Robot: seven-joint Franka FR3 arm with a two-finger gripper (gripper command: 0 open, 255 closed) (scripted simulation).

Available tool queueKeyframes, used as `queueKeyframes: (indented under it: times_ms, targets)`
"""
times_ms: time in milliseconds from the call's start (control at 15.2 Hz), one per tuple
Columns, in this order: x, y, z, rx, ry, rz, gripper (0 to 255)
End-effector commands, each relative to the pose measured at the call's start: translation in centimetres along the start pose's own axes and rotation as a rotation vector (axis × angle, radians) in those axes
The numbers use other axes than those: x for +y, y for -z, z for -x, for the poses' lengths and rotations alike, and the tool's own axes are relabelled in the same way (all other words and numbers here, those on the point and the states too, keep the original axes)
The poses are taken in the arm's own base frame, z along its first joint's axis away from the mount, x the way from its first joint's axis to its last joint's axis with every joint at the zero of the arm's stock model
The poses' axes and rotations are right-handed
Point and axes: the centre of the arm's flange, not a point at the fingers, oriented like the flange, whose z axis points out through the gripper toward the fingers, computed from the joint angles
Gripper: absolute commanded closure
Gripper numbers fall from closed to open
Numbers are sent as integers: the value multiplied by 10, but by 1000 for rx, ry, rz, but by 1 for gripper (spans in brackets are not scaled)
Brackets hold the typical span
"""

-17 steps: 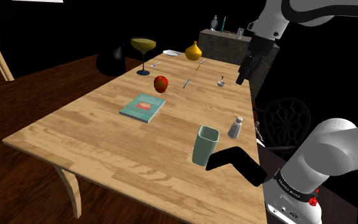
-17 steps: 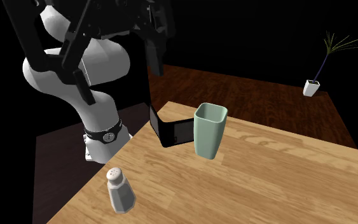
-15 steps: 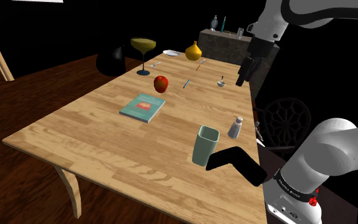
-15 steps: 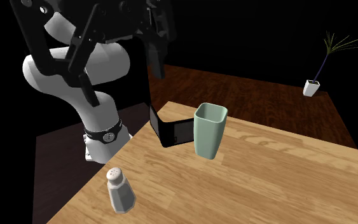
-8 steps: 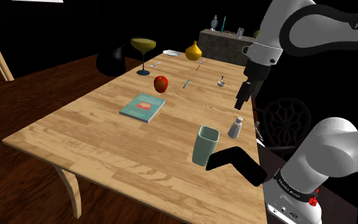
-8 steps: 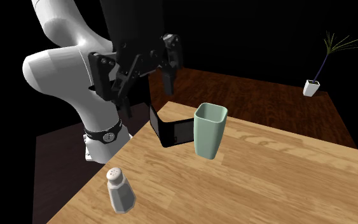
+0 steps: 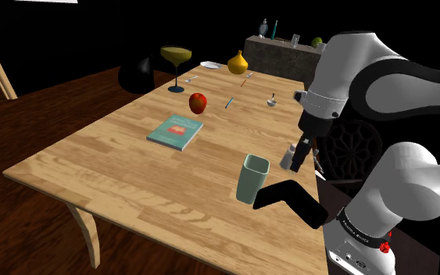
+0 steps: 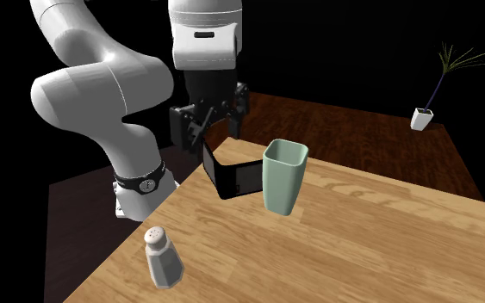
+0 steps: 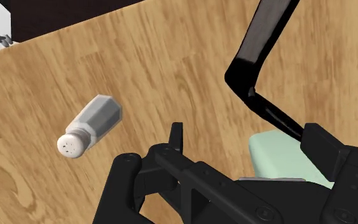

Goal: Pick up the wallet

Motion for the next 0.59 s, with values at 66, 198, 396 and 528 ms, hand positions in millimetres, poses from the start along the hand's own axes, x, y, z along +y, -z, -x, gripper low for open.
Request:
queueKeyframes:
  times_ms: [66, 198, 396, 528]
  targets:
    - [-21, -29, 13, -23, 22, 5, 0]
    - [-25, -39, 15, -27, 26, 6, 0]
    - [-24, -54, 15, -27, 26, 6, 0]
    - [-24, -65, 14, -27, 26, 6, 0]
